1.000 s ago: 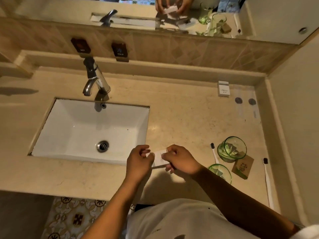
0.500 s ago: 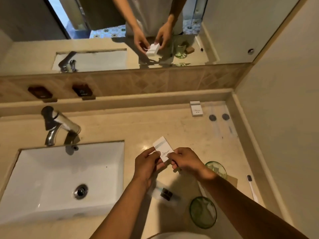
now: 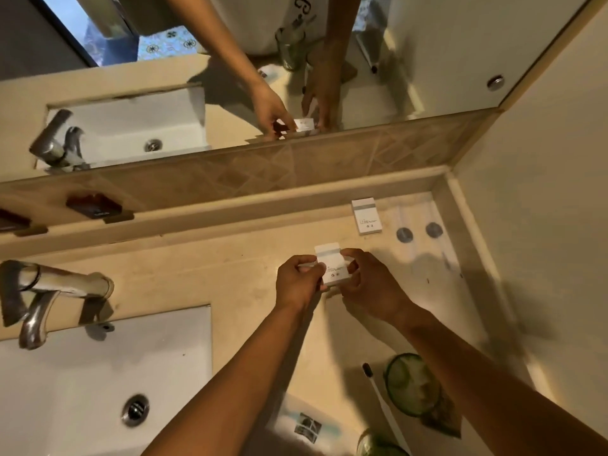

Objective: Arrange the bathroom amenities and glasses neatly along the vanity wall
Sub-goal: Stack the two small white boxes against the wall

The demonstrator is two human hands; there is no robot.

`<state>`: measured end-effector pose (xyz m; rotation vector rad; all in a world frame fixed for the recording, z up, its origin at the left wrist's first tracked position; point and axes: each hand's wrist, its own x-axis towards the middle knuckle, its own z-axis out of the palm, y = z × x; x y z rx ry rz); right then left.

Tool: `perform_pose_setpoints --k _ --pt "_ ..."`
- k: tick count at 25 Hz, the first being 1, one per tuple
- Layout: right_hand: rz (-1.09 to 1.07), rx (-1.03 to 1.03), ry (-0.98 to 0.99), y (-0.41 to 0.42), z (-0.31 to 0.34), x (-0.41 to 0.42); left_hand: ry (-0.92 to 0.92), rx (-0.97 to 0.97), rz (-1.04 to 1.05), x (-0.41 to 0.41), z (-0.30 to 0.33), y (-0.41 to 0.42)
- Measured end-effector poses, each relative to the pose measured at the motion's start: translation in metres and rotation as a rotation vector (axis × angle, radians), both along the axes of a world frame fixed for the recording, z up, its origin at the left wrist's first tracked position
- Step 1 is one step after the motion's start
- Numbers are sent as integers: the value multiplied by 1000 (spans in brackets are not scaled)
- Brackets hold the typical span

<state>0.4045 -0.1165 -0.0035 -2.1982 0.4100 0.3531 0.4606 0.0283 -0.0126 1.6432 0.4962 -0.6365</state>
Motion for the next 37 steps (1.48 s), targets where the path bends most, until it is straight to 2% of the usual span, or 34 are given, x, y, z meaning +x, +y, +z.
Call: perform_pose_setpoints --k 14,17,19,22,25,27,30,37 --pt "-5 -184 -51 -27 -52 30 -239 212 -418 37 -40 -30" --pt "-5 -186 -72 -26 -52 27 -446 370 -484 29 -47 -25" --pt "-76 -181 -145 -31 -46 27 -624 452 -604 22 -52 -19" --pt "-160 -335 -175 -51 -44 39 -730 638 -786 17 -63 -16" --pt "-127 -418 -120 -65 -52 53 -744 699 -790 20 -68 -24" --pt "-91 -380 -103 -66 -59 58 -758 724 -787 26 -68 -31" --pt "-148 -306 -120 -65 -65 62 -792 731 -776 40 -70 -42" --pt "-182 -334 -135 -65 -69 66 -805 729 -783 68 -72 -60"
